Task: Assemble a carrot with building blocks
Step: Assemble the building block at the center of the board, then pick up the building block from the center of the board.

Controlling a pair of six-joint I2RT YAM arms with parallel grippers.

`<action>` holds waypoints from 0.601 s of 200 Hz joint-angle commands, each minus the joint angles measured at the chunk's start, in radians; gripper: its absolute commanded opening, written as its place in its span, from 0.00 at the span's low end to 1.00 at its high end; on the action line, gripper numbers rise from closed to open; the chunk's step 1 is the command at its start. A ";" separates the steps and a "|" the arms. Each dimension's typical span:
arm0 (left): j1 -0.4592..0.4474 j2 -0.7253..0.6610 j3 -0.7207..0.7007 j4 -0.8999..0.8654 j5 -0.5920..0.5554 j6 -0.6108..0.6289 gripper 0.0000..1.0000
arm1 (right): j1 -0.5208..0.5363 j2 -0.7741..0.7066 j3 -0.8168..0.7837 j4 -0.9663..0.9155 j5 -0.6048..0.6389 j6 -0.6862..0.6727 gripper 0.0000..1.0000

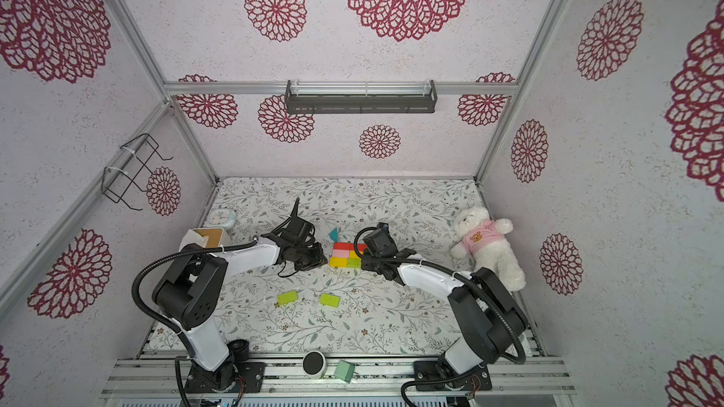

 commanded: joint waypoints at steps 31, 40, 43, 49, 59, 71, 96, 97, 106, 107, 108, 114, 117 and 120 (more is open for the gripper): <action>0.017 -0.184 -0.118 -0.012 -0.078 0.004 0.20 | 0.221 -0.040 0.062 -0.190 0.094 0.090 0.47; 0.028 -0.235 -0.149 -0.017 -0.096 -0.002 0.21 | 0.268 -0.031 0.068 -0.180 0.089 0.125 0.52; 0.033 -0.251 -0.159 -0.017 -0.097 -0.003 0.21 | 0.279 -0.026 0.071 -0.178 0.085 0.135 0.54; 0.046 -0.285 -0.179 -0.022 -0.098 -0.006 0.21 | 0.304 -0.008 0.082 -0.181 0.083 0.155 0.58; 0.070 -0.342 -0.208 -0.039 -0.099 -0.007 0.21 | 0.343 0.028 0.113 -0.198 0.094 0.181 0.60; 0.094 -0.411 -0.240 -0.068 -0.110 -0.001 0.22 | 0.383 0.078 0.151 -0.213 0.109 0.204 0.63; 0.153 -0.536 -0.295 -0.135 -0.111 0.026 0.24 | 0.432 0.172 0.221 -0.226 0.109 0.247 0.72; 0.156 -0.538 -0.296 -0.138 -0.109 0.026 0.25 | 0.433 0.176 0.223 -0.227 0.109 0.248 0.72; 0.176 -0.576 -0.312 -0.155 -0.097 0.033 0.25 | 0.442 0.207 0.250 -0.242 0.111 0.257 0.74; 0.179 -0.581 -0.315 -0.156 -0.097 0.034 0.25 | 0.443 0.210 0.252 -0.245 0.113 0.258 0.74; 0.182 -0.586 -0.317 -0.157 -0.095 0.035 0.25 | 0.444 0.215 0.256 -0.247 0.113 0.259 0.74; 0.192 -0.610 -0.331 -0.162 -0.088 0.039 0.26 | 0.446 0.235 0.279 -0.272 0.121 0.271 0.75; 0.197 -0.623 -0.336 -0.164 -0.087 0.040 0.26 | 0.448 0.245 0.289 -0.286 0.123 0.276 0.75; 0.202 -0.634 -0.341 -0.167 -0.087 0.042 0.26 | 0.449 0.255 0.299 -0.298 0.125 0.280 0.76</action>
